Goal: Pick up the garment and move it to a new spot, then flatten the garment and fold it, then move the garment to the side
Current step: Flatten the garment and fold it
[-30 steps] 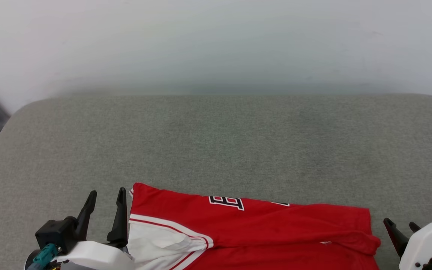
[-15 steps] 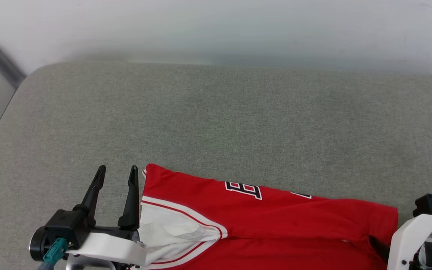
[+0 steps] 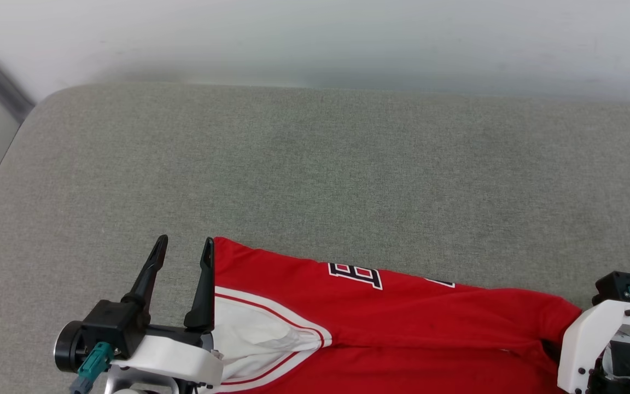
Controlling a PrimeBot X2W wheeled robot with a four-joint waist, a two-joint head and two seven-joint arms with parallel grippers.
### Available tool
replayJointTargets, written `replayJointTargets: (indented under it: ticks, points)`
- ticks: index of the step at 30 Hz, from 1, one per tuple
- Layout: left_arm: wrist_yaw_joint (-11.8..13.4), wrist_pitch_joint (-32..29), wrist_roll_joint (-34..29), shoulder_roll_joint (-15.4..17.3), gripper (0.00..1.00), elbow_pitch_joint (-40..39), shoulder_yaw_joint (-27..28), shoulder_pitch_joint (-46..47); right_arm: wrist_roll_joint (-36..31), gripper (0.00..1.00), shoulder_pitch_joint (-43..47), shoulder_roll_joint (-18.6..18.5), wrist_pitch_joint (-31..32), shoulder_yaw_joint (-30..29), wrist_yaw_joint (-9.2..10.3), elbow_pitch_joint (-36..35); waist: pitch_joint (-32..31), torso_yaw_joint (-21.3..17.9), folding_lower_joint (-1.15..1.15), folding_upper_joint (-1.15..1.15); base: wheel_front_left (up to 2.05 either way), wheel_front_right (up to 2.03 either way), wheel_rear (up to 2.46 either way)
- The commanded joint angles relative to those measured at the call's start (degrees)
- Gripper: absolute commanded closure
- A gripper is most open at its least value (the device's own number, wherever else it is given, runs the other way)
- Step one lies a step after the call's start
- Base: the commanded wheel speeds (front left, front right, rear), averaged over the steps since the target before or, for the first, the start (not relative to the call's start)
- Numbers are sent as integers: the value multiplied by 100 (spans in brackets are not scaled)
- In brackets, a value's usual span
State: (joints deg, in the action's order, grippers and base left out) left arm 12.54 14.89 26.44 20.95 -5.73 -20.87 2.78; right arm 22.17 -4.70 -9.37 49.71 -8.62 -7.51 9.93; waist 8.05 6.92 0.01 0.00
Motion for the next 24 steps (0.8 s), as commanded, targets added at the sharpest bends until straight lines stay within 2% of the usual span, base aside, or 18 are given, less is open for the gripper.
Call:
replayJointTargets:
  ticks: [1,11,21,24]
  points:
    - [2,26,-29,-12,0,15,-4,18,1,100,43,11,3,36,4,58,-41,-11,-1,0,0,0,0]
    - [82,-87,19,64,0,25,-29,-170,-116,100,-68,-148,-4,-227,4,-348,-389,-159,-1,0,0,0,0]
    - [164,-152,30,67,0,-19,-73,-267,-369,100,38,-289,302,-1607,4,-648,-534,-287,-1,0,0,0,0]
    - [171,-151,40,67,0,-1,-80,-290,-282,100,16,-217,481,-1902,3,-739,-556,-288,-1,0,0,0,0]
